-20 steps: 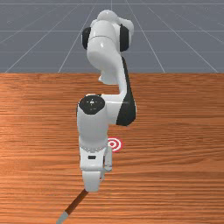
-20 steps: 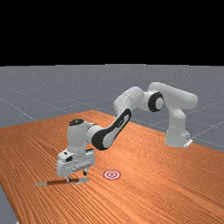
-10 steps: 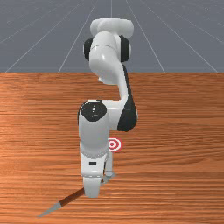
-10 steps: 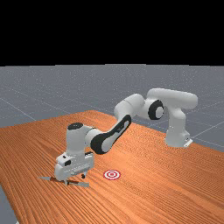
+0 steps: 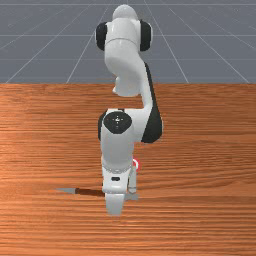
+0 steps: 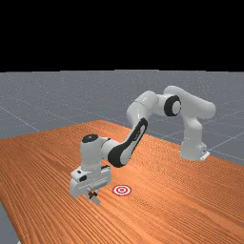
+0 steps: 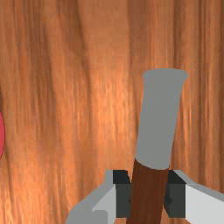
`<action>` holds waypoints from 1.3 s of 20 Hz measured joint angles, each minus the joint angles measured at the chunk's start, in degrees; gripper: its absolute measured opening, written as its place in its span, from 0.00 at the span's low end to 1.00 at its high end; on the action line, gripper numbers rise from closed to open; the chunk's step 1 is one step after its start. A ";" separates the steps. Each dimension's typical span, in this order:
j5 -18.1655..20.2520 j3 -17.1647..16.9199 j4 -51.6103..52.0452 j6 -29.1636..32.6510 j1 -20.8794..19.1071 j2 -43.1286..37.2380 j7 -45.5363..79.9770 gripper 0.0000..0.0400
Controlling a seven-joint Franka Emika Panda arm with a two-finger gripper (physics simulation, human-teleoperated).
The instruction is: Pick up the pen and put it to the marker
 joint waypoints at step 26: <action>-0.56 -1.13 -21.57 14.15 4.94 -10.33 9.05 0.29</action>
